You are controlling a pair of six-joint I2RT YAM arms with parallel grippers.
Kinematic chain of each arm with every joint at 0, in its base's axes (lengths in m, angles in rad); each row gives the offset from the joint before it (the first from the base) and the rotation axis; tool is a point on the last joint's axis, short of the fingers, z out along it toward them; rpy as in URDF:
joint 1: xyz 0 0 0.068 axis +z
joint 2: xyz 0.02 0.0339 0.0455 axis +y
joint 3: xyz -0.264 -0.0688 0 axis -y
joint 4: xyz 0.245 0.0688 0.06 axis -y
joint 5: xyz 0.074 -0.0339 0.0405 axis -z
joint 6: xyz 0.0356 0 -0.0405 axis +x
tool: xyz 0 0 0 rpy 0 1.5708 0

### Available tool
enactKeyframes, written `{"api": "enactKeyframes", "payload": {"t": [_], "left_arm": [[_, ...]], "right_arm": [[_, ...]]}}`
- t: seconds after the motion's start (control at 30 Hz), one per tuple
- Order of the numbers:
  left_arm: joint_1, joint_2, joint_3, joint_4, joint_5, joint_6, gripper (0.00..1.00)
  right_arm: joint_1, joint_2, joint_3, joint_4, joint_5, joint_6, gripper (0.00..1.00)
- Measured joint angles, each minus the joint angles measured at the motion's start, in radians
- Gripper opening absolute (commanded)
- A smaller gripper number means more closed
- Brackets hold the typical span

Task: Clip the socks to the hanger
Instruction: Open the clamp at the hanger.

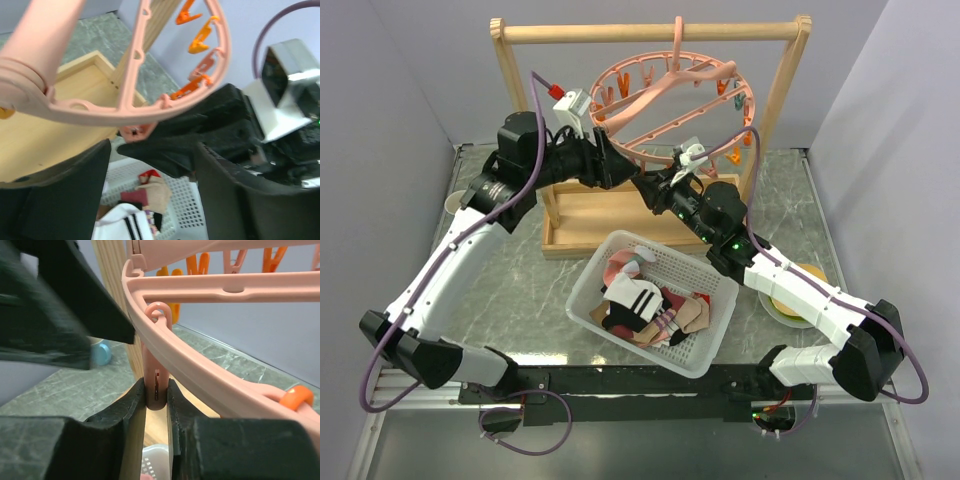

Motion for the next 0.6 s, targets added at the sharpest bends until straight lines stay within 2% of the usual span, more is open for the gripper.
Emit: {"api": "enactKeyframes", "payload": {"t": [0.27, 0.6], "left_arm": [[0.000, -0.048, -0.037, 0.016, 0.048, -0.031, 0.75], [-0.003, 0.018, -0.036, 0.029, 0.054, 0.008, 0.74]], "right_arm": [[0.000, 0.000, 0.000, -0.002, 0.006, 0.000, 0.09], [0.000, 0.000, 0.000, -0.003, -0.003, 0.005, 0.07]]}}
